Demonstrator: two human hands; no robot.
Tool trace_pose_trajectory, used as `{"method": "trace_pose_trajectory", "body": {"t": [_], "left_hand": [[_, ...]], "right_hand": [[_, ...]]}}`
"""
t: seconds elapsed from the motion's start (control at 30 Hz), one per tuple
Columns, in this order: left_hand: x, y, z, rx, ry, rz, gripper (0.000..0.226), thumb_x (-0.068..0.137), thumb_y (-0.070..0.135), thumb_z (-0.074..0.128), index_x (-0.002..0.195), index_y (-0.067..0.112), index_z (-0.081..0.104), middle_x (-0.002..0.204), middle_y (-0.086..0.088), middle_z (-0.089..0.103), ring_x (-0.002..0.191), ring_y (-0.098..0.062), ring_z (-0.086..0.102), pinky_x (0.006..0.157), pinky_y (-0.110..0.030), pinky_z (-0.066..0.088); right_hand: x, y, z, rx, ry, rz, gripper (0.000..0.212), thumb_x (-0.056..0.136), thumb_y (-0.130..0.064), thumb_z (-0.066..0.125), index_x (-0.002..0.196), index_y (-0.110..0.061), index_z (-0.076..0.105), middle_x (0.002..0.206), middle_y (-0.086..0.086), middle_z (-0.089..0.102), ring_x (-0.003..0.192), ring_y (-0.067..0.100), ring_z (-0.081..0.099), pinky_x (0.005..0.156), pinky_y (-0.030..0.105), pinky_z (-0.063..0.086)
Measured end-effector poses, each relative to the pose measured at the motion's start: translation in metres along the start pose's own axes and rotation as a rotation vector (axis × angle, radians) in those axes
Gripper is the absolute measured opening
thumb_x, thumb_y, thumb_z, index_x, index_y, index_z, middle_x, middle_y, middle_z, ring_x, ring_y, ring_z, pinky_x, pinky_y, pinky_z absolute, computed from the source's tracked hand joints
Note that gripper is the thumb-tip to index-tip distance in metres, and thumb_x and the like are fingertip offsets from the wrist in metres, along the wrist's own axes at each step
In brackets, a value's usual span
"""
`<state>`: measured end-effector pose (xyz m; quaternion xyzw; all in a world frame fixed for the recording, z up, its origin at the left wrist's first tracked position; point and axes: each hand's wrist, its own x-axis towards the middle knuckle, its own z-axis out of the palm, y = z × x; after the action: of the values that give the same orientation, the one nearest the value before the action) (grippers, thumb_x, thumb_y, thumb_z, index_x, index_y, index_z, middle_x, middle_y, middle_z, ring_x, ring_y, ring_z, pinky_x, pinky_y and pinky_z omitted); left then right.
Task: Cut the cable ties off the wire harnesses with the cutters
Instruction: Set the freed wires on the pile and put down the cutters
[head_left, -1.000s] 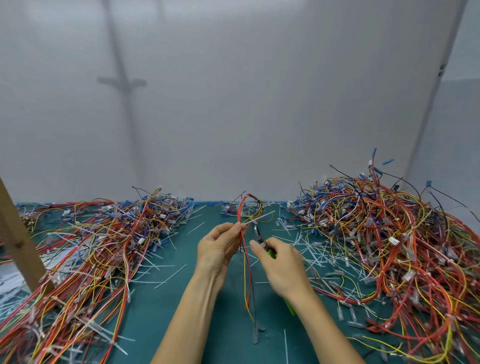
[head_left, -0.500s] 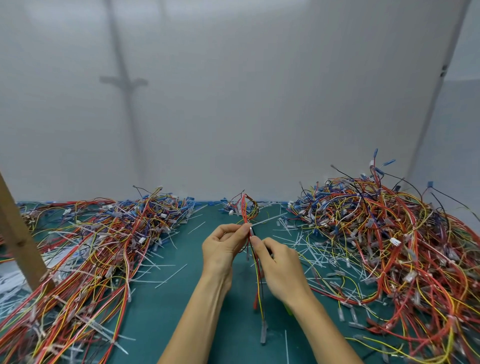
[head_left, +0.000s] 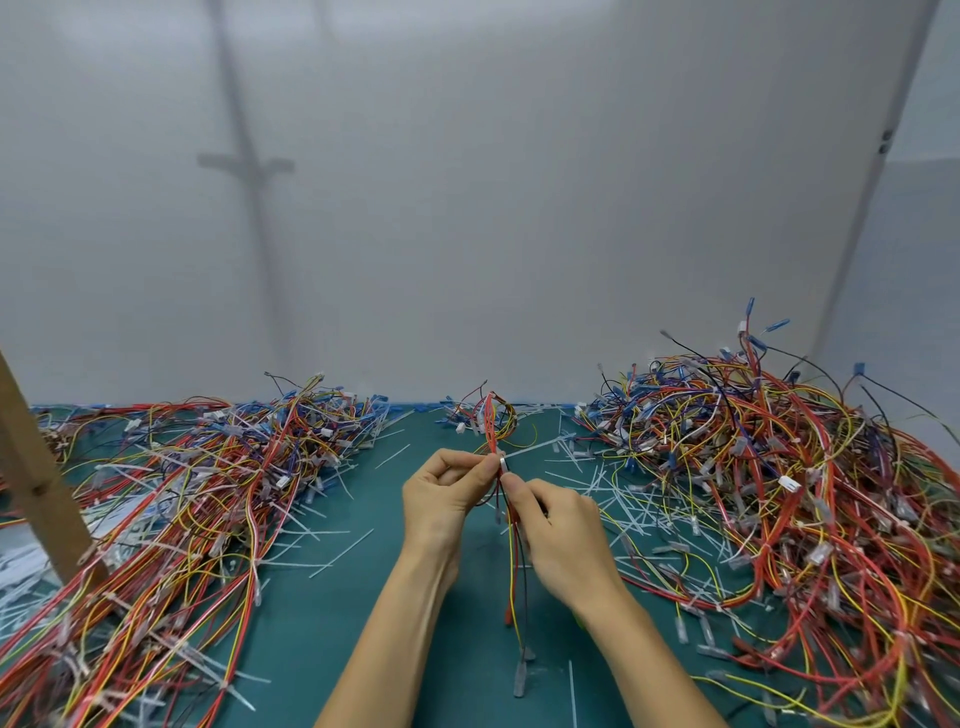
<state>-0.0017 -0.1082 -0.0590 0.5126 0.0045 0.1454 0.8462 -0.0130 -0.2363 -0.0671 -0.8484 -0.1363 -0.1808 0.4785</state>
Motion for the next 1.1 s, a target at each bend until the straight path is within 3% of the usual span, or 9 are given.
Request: {"method": "trace_pose_trajectory", "body": {"t": [0.13, 0.27, 0.43, 0.53, 0.67, 0.8, 0.93, 1.0, 1.1], "left_hand": [[0.001, 0.000, -0.002, 0.005, -0.010, -0.001, 0.021, 0.056, 0.015, 0.081, 0.070, 0.009, 0.066, 0.067, -0.007, 0.072, 0.057, -0.010, 0.065, 0.057, -0.018, 0.053], [0.001, 0.001, -0.002, 0.005, -0.021, -0.002, 0.023, 0.055, 0.017, 0.083, 0.071, 0.010, 0.067, 0.070, -0.008, 0.072, 0.061, -0.012, 0.066, 0.060, -0.019, 0.054], [0.005, 0.007, -0.002, -0.057, 0.027, 0.011, 0.011, 0.083, 0.000, 0.068, 0.080, 0.011, 0.065, 0.073, -0.005, 0.068, 0.067, -0.012, 0.065, 0.062, -0.018, 0.055], [0.009, 0.009, -0.004, -0.116, 0.112, 0.012, 0.016, 0.091, -0.003, 0.048, 0.093, 0.008, 0.060, 0.065, -0.001, 0.058, 0.056, -0.010, 0.055, 0.057, -0.020, 0.051], [0.015, 0.007, -0.011, -0.076, 0.242, 0.010, 0.021, 0.098, 0.012, 0.045, 0.090, 0.009, 0.064, 0.058, 0.005, 0.037, 0.051, -0.009, 0.035, 0.053, -0.020, 0.039], [0.016, 0.004, -0.016, 0.180, 0.318, 0.130, 0.023, 0.100, 0.024, 0.052, 0.087, 0.018, 0.070, 0.057, 0.008, 0.032, 0.048, -0.006, 0.031, 0.054, -0.019, 0.039], [0.015, 0.006, -0.016, 0.169, 0.295, 0.217, 0.026, 0.103, 0.020, 0.045, 0.094, 0.024, 0.069, 0.052, 0.015, 0.030, 0.049, -0.005, 0.027, 0.054, -0.021, 0.035], [0.015, 0.010, -0.015, 0.131, 0.258, 0.243, 0.028, 0.105, 0.019, 0.042, 0.100, 0.023, 0.070, 0.052, 0.015, 0.030, 0.052, -0.007, 0.027, 0.054, -0.019, 0.034], [0.015, 0.013, -0.017, 0.082, 0.153, 0.253, 0.033, 0.104, 0.011, 0.036, 0.107, 0.017, 0.069, 0.054, 0.015, 0.039, 0.055, -0.007, 0.029, 0.058, -0.022, 0.031]], "right_hand": [[0.001, 0.001, -0.002, 0.002, -0.041, -0.010, 0.041, 0.097, -0.054, 0.044, 0.058, -0.046, 0.056, 0.049, -0.017, 0.052, 0.051, 0.007, 0.044, 0.054, 0.024, 0.032], [0.002, 0.004, -0.003, 0.015, -0.064, 0.006, 0.047, 0.096, -0.056, 0.045, 0.055, -0.035, 0.054, 0.047, -0.013, 0.049, 0.050, 0.009, 0.040, 0.054, 0.027, 0.032], [0.000, 0.005, -0.004, -0.096, -0.008, 0.053, 0.054, 0.094, -0.060, 0.046, 0.061, -0.019, 0.058, 0.047, -0.007, 0.050, 0.055, 0.013, 0.049, 0.059, 0.035, 0.040], [-0.001, 0.008, -0.009, -0.360, 0.042, 0.111, 0.048, 0.095, -0.062, 0.040, 0.066, -0.024, 0.046, 0.065, -0.008, 0.053, 0.064, 0.018, 0.050, 0.055, 0.033, 0.037], [0.000, 0.019, -0.011, -0.646, -0.025, 0.175, 0.037, 0.096, -0.056, 0.045, 0.094, -0.021, 0.058, 0.100, 0.000, 0.060, 0.096, 0.024, 0.055, 0.067, 0.033, 0.036], [-0.002, 0.025, -0.007, -0.616, -0.055, 0.216, 0.033, 0.097, -0.049, 0.048, 0.076, -0.025, 0.040, 0.095, 0.001, 0.057, 0.098, 0.025, 0.055, 0.067, 0.032, 0.033], [-0.002, 0.031, -0.004, -0.688, -0.058, 0.234, 0.035, 0.096, -0.050, 0.049, 0.094, -0.016, 0.061, 0.105, 0.002, 0.062, 0.103, 0.024, 0.052, 0.076, 0.033, 0.040], [-0.002, 0.033, -0.004, -0.723, -0.067, 0.246, 0.040, 0.096, -0.052, 0.050, 0.103, -0.016, 0.064, 0.107, 0.000, 0.062, 0.106, 0.022, 0.050, 0.080, 0.032, 0.042], [-0.002, 0.029, -0.004, -0.679, -0.038, 0.226, 0.040, 0.097, -0.053, 0.047, 0.101, -0.017, 0.065, 0.104, 0.000, 0.061, 0.105, 0.021, 0.050, 0.082, 0.032, 0.042]]}}
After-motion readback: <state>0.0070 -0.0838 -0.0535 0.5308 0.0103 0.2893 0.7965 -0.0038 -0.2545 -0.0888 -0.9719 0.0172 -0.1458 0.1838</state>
